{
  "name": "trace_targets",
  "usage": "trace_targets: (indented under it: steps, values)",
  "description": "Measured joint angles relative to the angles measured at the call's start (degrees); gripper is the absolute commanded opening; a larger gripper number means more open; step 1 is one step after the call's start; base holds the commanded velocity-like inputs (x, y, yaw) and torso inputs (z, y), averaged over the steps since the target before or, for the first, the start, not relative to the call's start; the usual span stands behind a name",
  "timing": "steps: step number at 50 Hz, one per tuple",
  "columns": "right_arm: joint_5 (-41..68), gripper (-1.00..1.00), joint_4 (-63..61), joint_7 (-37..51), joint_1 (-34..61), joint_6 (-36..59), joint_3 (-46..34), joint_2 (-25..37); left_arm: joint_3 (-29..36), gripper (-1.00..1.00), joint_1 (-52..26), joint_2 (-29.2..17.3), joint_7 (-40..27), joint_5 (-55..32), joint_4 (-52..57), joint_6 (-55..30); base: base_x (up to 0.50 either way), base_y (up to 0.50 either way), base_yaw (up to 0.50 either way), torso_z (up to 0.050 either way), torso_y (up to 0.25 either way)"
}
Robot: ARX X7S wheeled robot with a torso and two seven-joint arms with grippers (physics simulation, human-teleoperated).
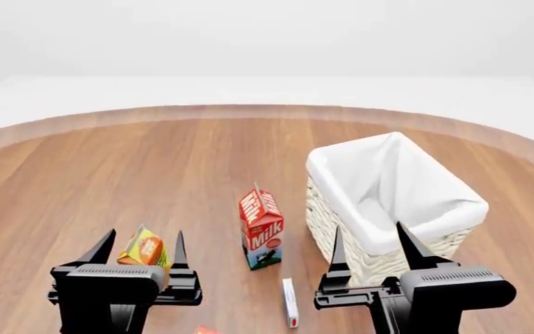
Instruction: Pick up the cream cheese box and the butter, and put them in the basket.
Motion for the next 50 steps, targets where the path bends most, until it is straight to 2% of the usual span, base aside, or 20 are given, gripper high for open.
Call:
trace_targets:
  steps: [11,16,50]
  values:
    - [-0.2,1.0,0.0,1.0,0.3,0.4,-0.6,0.5,0.2,1.0,0.0,-0.3,-0.4,-0.3,0.0,0.1,0.0,0.0,0.0,0.0,0.0]
    - [0.0,1.0,-0.1,1.0,0.1,0.0,-0.8,0.8,0.3,1.0,0.0,-0.5,-0.6,-0.5,0.0,0.1,0.43,0.0,0.0,0.0,0.0]
    - [2.2,1.0,-1.5,3.1,1.3,4.3,-1.7,1.9,-0.4,1.0,-0.4,-2.4,-2.3,-2.3,1.9,-1.4,0.0,0.0,0.0,0.0,0.0]
